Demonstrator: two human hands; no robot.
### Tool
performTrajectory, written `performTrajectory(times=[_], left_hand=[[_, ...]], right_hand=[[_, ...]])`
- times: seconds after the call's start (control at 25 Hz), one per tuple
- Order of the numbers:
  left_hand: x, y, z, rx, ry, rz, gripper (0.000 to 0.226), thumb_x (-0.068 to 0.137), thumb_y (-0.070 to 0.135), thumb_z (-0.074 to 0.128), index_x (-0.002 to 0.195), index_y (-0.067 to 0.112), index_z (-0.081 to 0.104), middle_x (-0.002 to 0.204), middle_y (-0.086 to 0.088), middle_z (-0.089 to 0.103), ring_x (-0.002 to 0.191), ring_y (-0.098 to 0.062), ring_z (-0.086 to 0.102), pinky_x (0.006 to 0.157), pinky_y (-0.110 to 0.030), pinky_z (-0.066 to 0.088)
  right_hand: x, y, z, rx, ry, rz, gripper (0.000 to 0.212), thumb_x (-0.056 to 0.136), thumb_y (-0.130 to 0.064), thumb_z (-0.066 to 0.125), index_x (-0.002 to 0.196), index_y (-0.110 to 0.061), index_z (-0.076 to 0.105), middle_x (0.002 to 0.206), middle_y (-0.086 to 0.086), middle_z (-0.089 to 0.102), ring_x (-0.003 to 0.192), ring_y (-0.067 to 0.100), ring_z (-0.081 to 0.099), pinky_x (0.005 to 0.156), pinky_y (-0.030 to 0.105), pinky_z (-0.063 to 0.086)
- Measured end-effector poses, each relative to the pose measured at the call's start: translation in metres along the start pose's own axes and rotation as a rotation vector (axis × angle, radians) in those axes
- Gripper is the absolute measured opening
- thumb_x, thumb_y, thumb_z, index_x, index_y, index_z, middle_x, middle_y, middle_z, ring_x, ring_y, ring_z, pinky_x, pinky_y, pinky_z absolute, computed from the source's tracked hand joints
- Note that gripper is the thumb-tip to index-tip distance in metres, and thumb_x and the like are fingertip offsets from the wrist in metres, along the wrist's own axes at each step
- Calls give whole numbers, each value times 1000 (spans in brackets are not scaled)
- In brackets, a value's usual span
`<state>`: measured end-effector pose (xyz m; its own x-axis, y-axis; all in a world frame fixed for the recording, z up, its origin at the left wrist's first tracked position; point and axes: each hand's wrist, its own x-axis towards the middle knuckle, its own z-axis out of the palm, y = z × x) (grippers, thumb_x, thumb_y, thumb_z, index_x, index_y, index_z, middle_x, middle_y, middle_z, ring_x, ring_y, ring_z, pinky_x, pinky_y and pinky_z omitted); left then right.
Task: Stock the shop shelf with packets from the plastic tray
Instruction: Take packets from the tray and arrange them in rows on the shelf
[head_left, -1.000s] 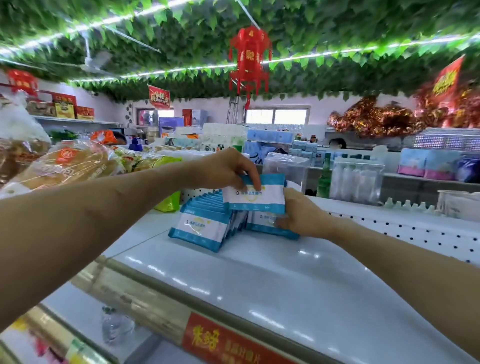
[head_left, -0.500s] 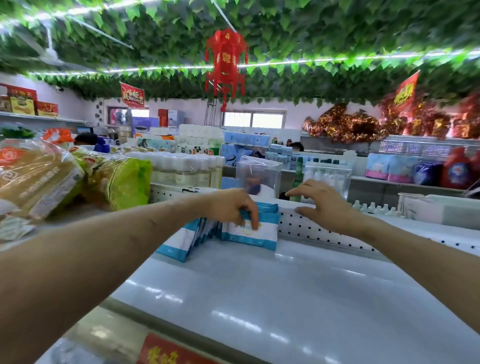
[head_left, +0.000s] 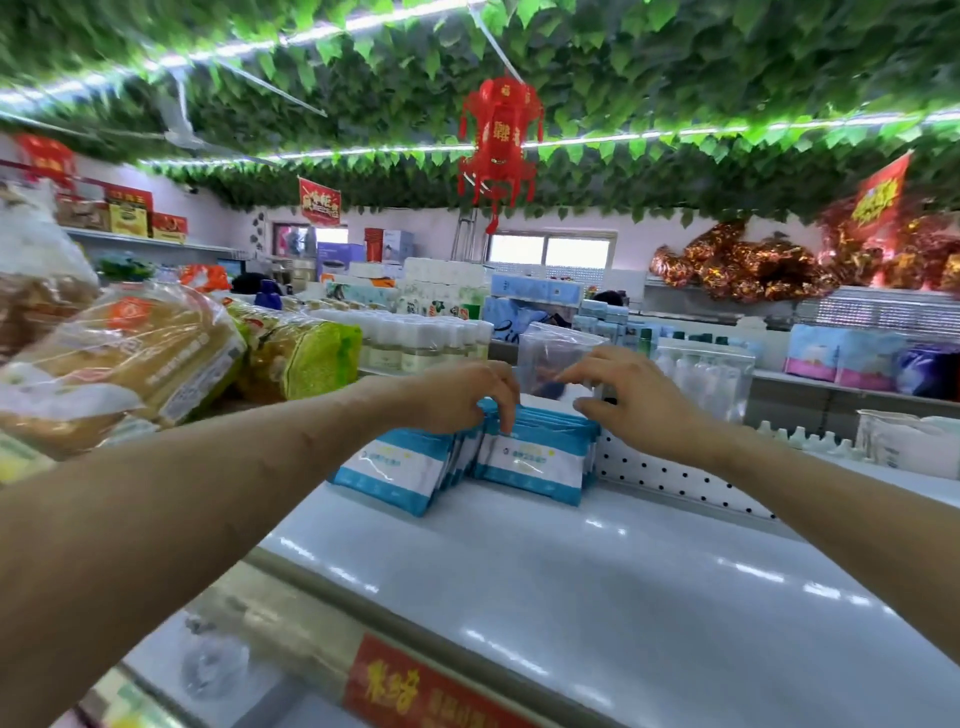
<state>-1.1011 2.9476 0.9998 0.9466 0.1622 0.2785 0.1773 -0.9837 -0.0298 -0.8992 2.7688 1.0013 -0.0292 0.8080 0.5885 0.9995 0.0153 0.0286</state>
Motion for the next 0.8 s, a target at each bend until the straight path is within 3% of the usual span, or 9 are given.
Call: performTrajectory(times=[0.28, 0.44, 0.52, 0.6, 0.8], left_hand=[[-191, -55, -68, 100, 22, -376, 19, 94, 25, 66, 109, 34, 72, 111, 11, 65, 98, -11, 62, 89, -43, 56], [-335, -55, -79, 146, 35, -667, 21, 96, 39, 62, 114, 34, 70, 110, 11, 68, 98, -14, 65, 88, -40, 56], [-405, -41, -65, 150, 33, -810, 21, 97, 39, 61, 115, 32, 70, 110, 10, 69, 96, -14, 66, 85, -39, 56], [-473, -21, -33, 132, -13, -974, 23, 98, 37, 61, 118, 29, 70, 111, 8, 69, 97, -15, 66, 84, -37, 55], [-606, 46, 91, -25, -175, -1285, 30, 96, 38, 60, 123, 26, 67, 117, -1, 71, 105, -27, 68, 91, -37, 54]], right_hand=[[80, -160, 44, 190, -111, -326, 26, 95, -29, 64, 121, -28, 68, 110, -10, 62, 100, 9, 56, 89, 30, 45], [103, -279, 83, 238, -188, -507, 21, 98, -36, 58, 112, -26, 70, 104, -7, 65, 97, 18, 62, 82, 38, 51], [95, -346, 103, 242, -218, -567, 28, 101, -44, 51, 101, -22, 69, 100, -1, 68, 95, 26, 65, 77, 41, 52], [69, -410, 127, 243, -366, -671, 36, 102, -50, 48, 98, -21, 68, 99, 3, 69, 92, 28, 64, 73, 42, 52], [-29, -506, 222, 207, -765, -895, 29, 100, -38, 56, 108, -15, 71, 96, 3, 70, 92, 26, 62, 67, 28, 42]])
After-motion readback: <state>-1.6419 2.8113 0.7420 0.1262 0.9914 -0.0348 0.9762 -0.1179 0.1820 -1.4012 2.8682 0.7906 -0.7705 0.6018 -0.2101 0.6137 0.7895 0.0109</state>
